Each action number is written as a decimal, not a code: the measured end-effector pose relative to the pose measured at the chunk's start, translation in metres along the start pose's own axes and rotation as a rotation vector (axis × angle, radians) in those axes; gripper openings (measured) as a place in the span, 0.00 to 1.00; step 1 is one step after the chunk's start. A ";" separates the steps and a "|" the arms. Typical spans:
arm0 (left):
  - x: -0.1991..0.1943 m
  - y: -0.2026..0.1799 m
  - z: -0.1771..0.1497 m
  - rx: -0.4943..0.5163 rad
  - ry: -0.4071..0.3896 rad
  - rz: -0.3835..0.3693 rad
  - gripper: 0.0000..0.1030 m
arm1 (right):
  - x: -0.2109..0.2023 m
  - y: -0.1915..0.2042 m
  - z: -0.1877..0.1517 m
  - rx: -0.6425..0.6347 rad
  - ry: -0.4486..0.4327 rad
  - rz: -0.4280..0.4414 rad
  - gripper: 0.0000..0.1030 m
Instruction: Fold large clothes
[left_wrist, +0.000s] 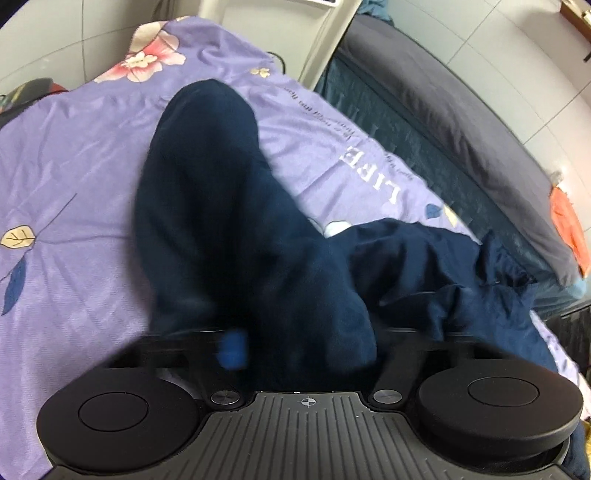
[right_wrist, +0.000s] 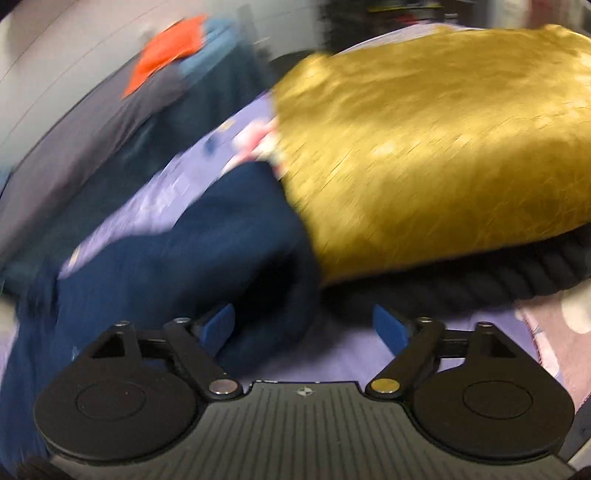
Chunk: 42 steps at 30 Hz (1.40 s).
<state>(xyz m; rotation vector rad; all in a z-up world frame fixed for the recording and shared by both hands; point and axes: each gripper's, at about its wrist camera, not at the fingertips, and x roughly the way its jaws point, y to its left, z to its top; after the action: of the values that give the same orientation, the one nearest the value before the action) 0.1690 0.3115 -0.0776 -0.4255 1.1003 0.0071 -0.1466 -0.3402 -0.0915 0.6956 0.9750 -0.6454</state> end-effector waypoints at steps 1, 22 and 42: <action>0.003 -0.001 0.000 0.007 0.010 0.003 0.80 | 0.002 0.004 -0.009 -0.023 0.044 0.016 0.88; -0.052 -0.025 0.090 0.191 -0.470 0.137 0.99 | 0.044 0.158 -0.091 -0.289 0.345 0.367 0.89; -0.062 0.103 -0.008 0.089 -0.164 0.007 1.00 | 0.030 0.151 -0.127 -0.447 0.380 0.254 0.89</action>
<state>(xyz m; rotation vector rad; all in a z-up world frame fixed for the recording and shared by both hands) 0.1119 0.4166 -0.0612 -0.3353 0.9366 -0.0009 -0.0852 -0.1547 -0.1322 0.5365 1.3020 -0.0595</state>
